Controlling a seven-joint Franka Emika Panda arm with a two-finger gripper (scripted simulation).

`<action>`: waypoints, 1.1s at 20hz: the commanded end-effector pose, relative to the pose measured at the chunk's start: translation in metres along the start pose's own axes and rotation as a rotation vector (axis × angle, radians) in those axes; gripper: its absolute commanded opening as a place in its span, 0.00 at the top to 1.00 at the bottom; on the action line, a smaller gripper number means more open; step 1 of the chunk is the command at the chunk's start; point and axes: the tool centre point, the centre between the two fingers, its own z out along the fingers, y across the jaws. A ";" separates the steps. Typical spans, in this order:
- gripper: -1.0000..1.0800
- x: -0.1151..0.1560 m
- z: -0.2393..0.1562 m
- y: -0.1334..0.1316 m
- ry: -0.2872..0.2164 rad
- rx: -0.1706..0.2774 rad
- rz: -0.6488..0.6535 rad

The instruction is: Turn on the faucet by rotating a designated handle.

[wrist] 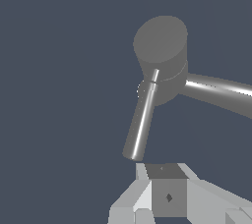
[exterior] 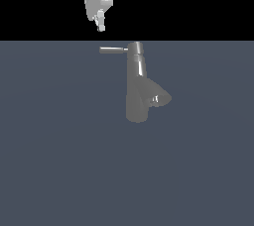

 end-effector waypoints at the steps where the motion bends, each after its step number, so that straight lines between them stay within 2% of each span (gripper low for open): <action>1: 1.00 -0.003 0.014 -0.014 -0.007 0.003 0.049; 11: 1.00 -0.012 0.053 -0.047 -0.035 0.008 0.182; 22: 1.00 -0.016 0.065 -0.056 -0.045 0.010 0.221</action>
